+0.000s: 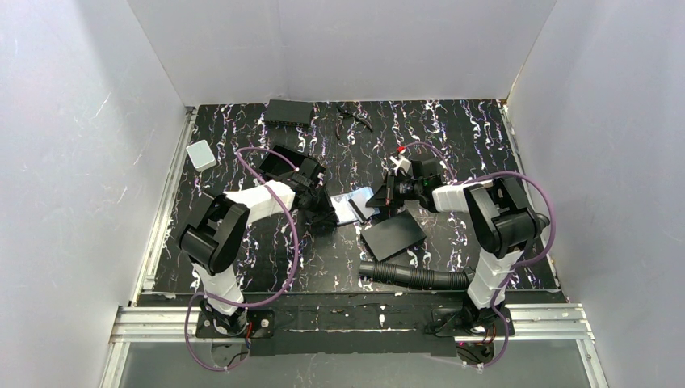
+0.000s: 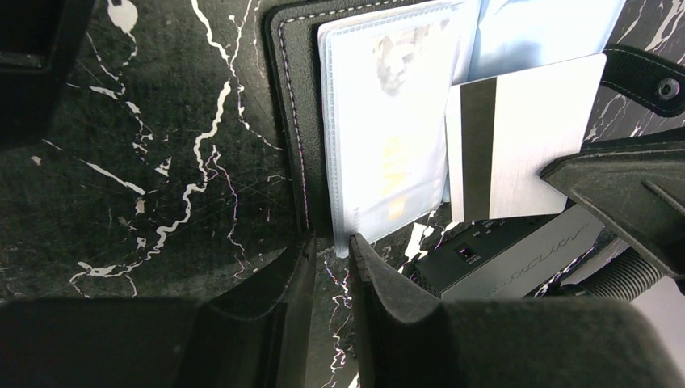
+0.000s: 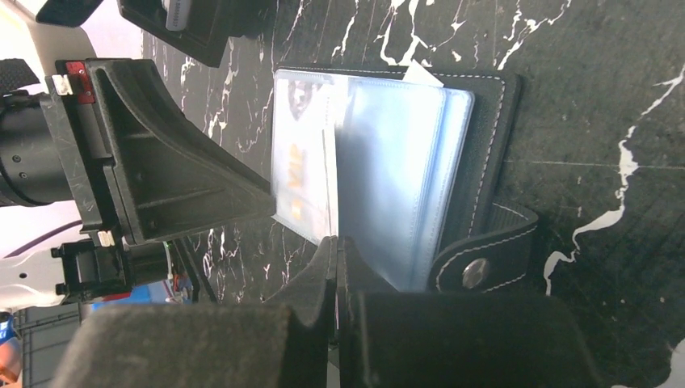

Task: Put the credit cards into the card holder
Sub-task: Insert the credit card into the card holder.

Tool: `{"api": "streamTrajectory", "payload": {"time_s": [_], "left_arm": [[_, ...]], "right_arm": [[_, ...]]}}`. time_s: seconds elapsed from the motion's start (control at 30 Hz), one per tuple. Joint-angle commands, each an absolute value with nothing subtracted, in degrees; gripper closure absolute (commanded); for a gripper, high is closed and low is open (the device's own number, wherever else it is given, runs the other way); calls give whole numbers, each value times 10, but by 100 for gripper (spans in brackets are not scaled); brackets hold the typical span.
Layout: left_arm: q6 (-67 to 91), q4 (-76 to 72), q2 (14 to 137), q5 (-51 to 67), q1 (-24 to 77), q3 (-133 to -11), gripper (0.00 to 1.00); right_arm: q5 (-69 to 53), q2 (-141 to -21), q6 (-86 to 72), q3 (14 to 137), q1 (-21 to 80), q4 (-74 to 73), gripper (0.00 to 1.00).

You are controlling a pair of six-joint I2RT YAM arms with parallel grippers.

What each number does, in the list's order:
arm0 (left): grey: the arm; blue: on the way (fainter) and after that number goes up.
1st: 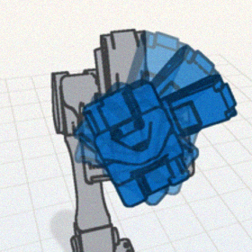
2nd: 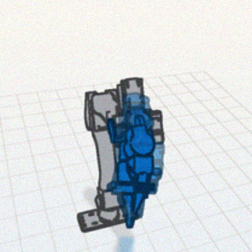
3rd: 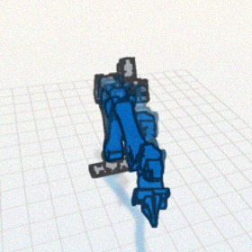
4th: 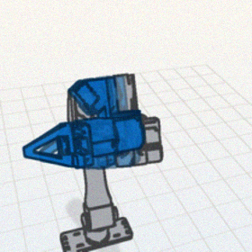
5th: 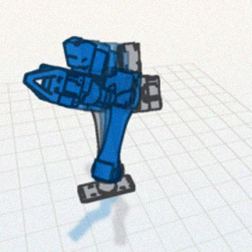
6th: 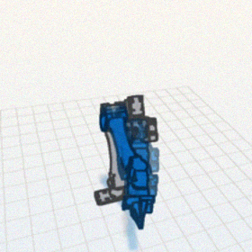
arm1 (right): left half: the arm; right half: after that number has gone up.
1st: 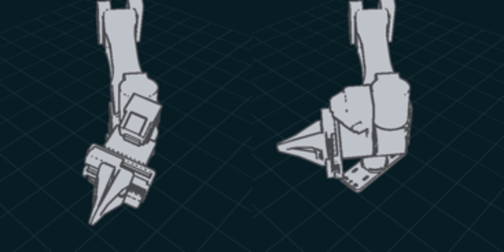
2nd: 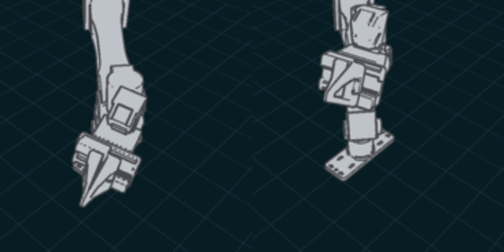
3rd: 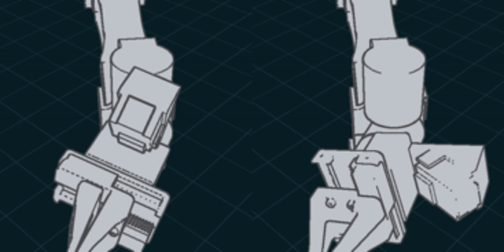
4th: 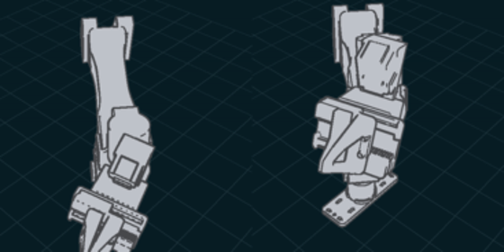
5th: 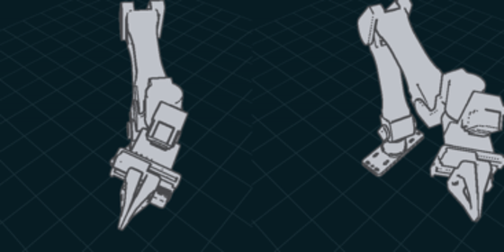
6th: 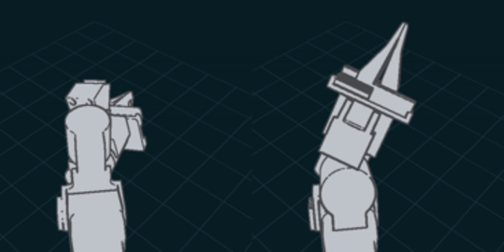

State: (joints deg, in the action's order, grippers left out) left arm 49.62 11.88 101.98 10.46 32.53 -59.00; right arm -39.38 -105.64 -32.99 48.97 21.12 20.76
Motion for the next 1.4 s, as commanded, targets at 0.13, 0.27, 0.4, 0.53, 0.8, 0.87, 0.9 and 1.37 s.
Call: {"api": "streamTrajectory", "payload": {"time_s": [0.13,0.27,0.4,0.53,0.8,0.87,0.9,1.37], "left_arm": [[480,145,1044,81,329,-602,81],[478,145,1048,83,329,-602,82],[475,147,1052,84,329,-603,82],[475,146,1056,87,329,-606,82],[472,147,1057,87,329,-605,83],[472,147,1057,87,329,-604,83],[472,147,1056,87,329,-605,83],[470,148,1058,86,329,-606,83]], "right_arm": [[-387,-1079,-340,502,212,248,99],[-406,-1096,-364,502,212,285,99],[-414,-1103,-372,503,213,303,99],[-424,-1108,-393,496,213,339,99],[-428,-1123,-417,503,215,378,99],[-430,-1128,-424,505,216,386,99],[-432,-1129,-428,505,217,392,99],[-433,-1156,-543,464,223,541,99]]}}
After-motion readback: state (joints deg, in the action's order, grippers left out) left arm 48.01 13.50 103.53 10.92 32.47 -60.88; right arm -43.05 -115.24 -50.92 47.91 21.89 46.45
